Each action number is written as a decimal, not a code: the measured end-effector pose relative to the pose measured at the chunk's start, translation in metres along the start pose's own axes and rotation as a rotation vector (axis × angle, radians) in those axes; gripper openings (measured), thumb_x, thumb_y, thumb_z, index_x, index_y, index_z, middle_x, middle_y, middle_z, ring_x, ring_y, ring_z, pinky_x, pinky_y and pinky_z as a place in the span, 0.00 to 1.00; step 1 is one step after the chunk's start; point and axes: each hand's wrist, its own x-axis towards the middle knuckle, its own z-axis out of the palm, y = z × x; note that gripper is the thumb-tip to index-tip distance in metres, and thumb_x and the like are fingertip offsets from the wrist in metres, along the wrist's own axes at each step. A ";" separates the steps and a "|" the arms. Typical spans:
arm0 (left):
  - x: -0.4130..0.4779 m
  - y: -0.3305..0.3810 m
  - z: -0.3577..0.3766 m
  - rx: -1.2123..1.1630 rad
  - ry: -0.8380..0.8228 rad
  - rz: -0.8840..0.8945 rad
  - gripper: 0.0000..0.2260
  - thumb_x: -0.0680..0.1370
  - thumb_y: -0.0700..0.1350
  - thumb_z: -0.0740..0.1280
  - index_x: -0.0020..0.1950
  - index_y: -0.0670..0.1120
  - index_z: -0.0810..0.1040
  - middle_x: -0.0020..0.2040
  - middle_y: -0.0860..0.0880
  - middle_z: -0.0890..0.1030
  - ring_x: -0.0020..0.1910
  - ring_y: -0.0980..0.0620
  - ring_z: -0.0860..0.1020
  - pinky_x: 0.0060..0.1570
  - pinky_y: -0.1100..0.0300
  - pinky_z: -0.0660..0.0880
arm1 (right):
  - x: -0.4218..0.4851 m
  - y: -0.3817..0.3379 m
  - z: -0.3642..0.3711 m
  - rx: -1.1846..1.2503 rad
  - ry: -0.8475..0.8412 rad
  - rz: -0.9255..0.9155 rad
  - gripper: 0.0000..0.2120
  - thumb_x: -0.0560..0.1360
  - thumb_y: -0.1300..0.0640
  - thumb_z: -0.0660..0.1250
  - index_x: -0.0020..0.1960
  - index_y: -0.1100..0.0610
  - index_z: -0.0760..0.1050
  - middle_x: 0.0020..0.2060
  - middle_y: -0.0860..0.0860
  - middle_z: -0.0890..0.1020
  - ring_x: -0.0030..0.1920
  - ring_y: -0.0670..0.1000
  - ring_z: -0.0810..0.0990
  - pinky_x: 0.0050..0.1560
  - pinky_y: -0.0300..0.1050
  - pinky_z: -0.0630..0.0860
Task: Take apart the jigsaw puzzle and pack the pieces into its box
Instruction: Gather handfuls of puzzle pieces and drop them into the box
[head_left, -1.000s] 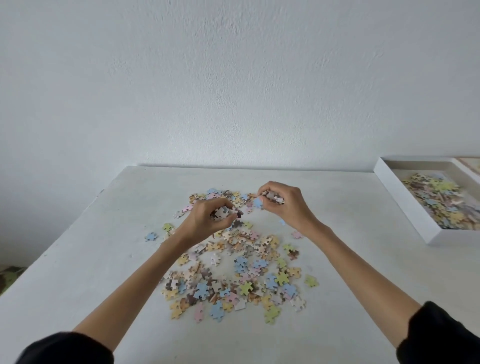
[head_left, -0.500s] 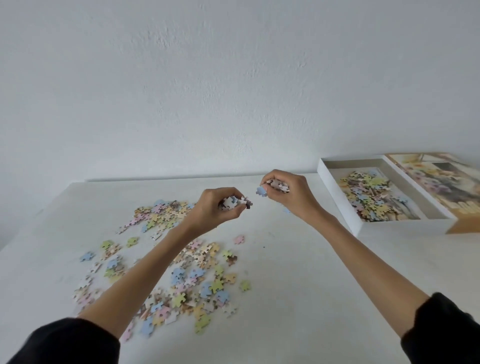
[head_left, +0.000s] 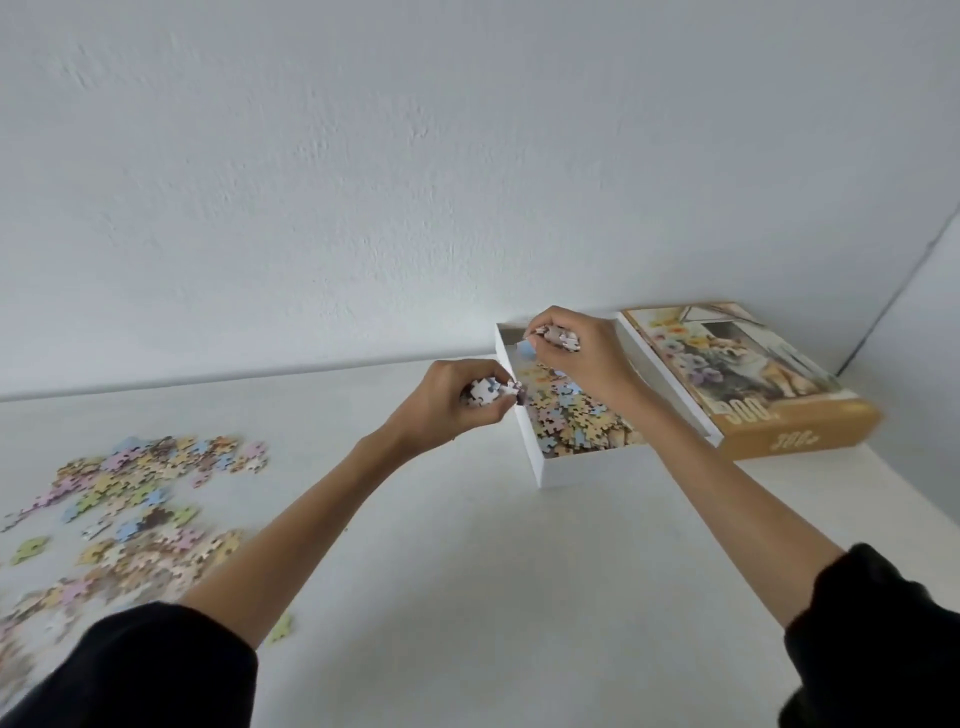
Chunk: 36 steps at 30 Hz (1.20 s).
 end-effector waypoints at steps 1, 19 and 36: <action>0.008 0.001 0.008 0.009 -0.005 0.008 0.06 0.75 0.42 0.69 0.46 0.39 0.80 0.35 0.61 0.77 0.28 0.64 0.72 0.28 0.74 0.63 | 0.000 0.008 -0.009 -0.007 0.003 0.009 0.03 0.74 0.62 0.66 0.45 0.62 0.78 0.41 0.54 0.82 0.42 0.49 0.79 0.43 0.38 0.73; 0.085 -0.026 0.101 0.177 -0.207 0.047 0.16 0.73 0.61 0.62 0.45 0.50 0.81 0.44 0.54 0.80 0.40 0.55 0.77 0.40 0.57 0.74 | 0.000 0.119 -0.032 -0.189 -0.093 0.241 0.07 0.73 0.49 0.66 0.47 0.50 0.79 0.41 0.46 0.83 0.43 0.45 0.79 0.44 0.48 0.78; 0.057 -0.024 0.053 -0.010 -0.233 0.061 0.12 0.77 0.52 0.63 0.49 0.48 0.82 0.47 0.53 0.84 0.47 0.59 0.80 0.51 0.59 0.75 | 0.008 0.075 -0.017 -0.083 -0.011 0.197 0.04 0.74 0.59 0.66 0.47 0.56 0.79 0.40 0.50 0.82 0.42 0.46 0.79 0.42 0.25 0.70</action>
